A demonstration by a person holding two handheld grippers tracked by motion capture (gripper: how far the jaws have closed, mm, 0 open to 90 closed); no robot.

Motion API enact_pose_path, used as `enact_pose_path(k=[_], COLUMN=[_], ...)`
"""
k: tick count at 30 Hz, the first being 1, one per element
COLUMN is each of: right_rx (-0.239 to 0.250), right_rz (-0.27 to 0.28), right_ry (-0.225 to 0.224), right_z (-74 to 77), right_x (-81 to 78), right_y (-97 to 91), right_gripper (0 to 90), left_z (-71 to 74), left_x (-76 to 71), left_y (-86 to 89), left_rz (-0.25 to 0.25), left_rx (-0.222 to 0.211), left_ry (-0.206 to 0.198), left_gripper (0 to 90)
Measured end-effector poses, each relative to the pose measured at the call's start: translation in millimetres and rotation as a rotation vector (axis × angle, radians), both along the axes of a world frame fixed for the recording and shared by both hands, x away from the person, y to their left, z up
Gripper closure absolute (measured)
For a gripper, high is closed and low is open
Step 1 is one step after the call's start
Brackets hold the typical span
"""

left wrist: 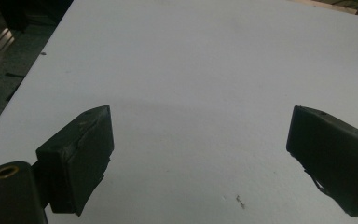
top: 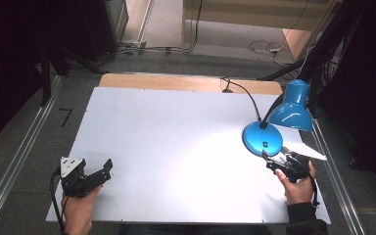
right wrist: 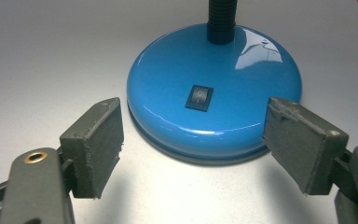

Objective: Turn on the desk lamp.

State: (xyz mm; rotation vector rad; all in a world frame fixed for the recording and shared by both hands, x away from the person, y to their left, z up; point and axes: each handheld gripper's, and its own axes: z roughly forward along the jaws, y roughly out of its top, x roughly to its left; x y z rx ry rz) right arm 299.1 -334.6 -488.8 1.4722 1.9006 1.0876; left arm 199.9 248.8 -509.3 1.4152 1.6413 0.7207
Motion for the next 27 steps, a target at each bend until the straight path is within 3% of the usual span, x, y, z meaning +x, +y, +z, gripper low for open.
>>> enact_pose_path(k=[27], right_rx=[0.017], right_rz=[0.004], right_ry=[0.008], right_z=[3.7], right_x=[-14.0], right_y=[-10.3], right_gripper=[18.4], left_z=[-0.2], left_x=[-0.1], left_y=[-0.2], left_rz=[0.003], left_rx=[0.001], left_ry=[0.002], left_gripper=[7.9])
